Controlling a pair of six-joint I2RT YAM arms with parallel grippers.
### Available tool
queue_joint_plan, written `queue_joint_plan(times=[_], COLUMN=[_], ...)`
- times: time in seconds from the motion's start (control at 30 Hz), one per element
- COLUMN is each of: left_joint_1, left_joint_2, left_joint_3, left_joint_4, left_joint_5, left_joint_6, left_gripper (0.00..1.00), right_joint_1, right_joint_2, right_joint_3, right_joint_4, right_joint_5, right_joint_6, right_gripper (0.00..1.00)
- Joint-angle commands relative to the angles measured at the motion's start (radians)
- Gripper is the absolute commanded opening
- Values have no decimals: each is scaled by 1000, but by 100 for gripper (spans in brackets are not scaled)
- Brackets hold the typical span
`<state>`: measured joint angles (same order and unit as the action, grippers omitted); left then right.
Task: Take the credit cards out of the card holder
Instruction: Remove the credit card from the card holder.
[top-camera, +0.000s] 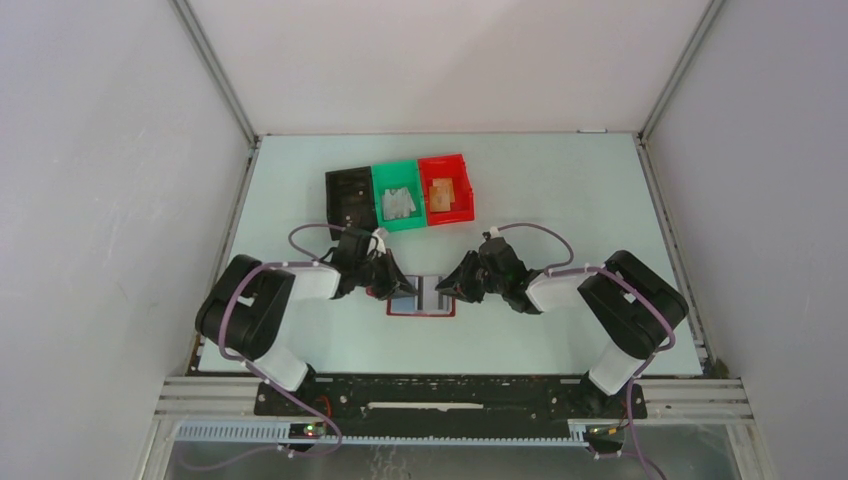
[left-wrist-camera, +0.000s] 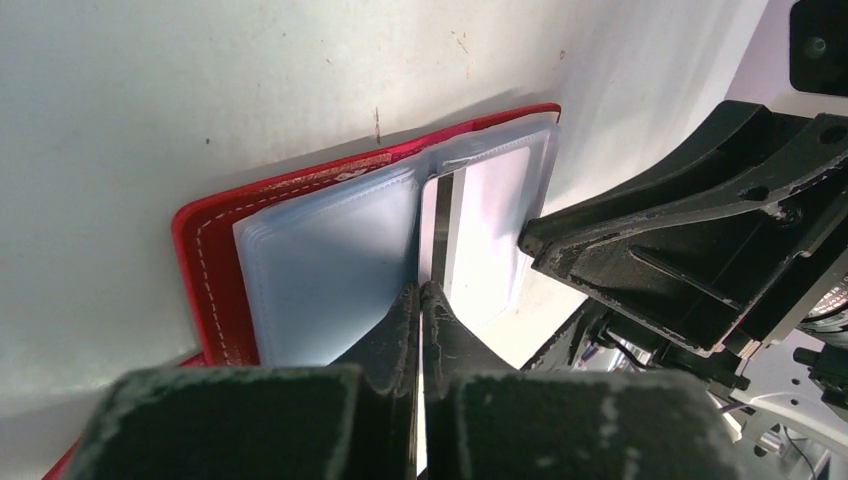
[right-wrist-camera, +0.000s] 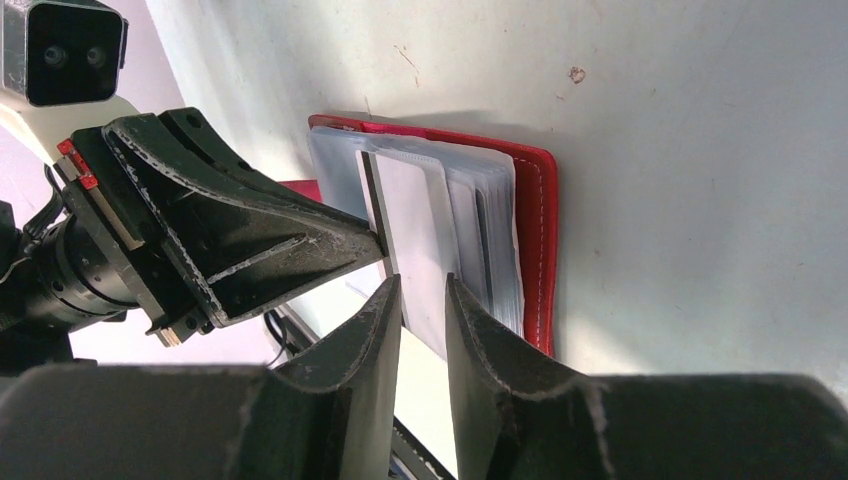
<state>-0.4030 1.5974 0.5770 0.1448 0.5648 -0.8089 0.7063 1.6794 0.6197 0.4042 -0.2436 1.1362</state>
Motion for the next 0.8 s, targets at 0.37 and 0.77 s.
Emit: queue_joint_plan(times=[0.37,0.77], left_joint_1=[7,7], left_joint_2=[-57,2], left_joint_3=[-21,-98], left_joint_4=[-7,214], left_joint_5=[-28,50], left_joint_6=[33,-27], left_gripper=[18,47], right_joint_1=[-5,-5], right_joint_2=[31,42], right_joint_3=[-31,-31], right_joint_4=[-24,-14], right_joint_5=[37,27], right_joint_6=[0,0], right_gripper=[32,32])
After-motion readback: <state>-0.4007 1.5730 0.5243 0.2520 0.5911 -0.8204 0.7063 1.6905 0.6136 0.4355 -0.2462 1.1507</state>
